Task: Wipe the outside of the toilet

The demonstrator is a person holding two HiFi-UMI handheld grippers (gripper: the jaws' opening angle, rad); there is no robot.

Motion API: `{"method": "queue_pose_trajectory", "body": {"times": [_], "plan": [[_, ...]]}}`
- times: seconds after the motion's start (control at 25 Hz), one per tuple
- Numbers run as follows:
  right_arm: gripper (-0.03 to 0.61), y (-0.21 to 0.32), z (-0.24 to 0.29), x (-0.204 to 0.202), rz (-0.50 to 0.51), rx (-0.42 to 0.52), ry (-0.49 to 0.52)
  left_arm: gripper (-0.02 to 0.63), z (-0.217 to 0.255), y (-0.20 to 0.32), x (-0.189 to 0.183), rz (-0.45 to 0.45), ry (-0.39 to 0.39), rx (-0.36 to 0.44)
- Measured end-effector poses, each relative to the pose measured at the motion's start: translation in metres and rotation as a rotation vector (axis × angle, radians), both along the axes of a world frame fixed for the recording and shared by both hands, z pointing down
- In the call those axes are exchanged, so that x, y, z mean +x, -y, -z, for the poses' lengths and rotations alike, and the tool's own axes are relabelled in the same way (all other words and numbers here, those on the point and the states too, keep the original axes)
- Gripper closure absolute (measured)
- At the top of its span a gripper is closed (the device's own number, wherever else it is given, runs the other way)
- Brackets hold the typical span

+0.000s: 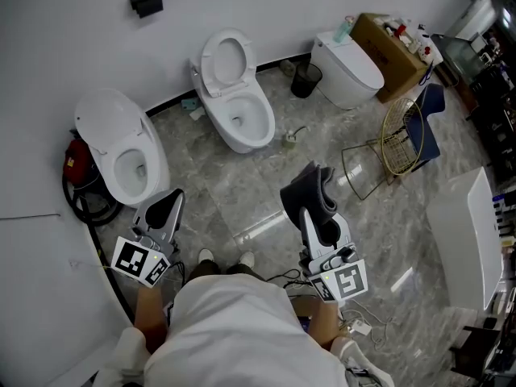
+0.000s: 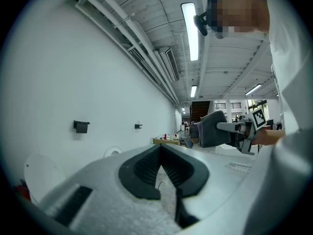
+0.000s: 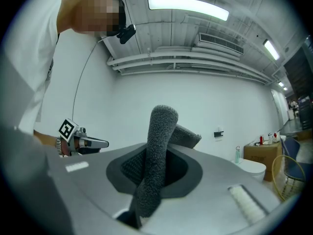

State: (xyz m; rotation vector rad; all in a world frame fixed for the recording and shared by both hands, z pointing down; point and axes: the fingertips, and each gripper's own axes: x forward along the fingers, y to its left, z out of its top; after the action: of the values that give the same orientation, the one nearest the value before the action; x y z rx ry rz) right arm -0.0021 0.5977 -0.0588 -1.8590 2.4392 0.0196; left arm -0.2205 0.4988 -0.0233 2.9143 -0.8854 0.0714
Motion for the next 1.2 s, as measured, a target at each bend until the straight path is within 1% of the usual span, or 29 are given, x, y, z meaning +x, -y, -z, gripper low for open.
{"method": "queue_pose_trajectory", "body": {"times": [0.28, 0.48, 0.68, 0.92, 1.2], "plan": [[0.525, -0.011, -0.006, 0.037, -0.003, 0.011, 0.013, 0.615, -0.004, -0.007, 0.033, 0.011, 0.009, 0.011], [0.525, -0.02, -0.01, 0.064, -0.029, 0.029, 0.036, 0.615, -0.006, -0.011, 0.055, -0.006, 0.025, 0.018], [0.525, -0.015, -0.013, 0.079, -0.036, 0.04, 0.041, 0.615, -0.002, -0.001, 0.074, -0.022, 0.023, 0.04], [0.525, 0.01, -0.017, 0.09, -0.05, 0.033, 0.037, 0.615, -0.005, 0.031, 0.091, -0.044, 0.013, 0.039], [0.525, 0.067, -0.022, 0.1, -0.051, 0.005, 0.043, 0.615, -0.015, 0.088, 0.109, -0.058, 0.008, 0.007]]}}
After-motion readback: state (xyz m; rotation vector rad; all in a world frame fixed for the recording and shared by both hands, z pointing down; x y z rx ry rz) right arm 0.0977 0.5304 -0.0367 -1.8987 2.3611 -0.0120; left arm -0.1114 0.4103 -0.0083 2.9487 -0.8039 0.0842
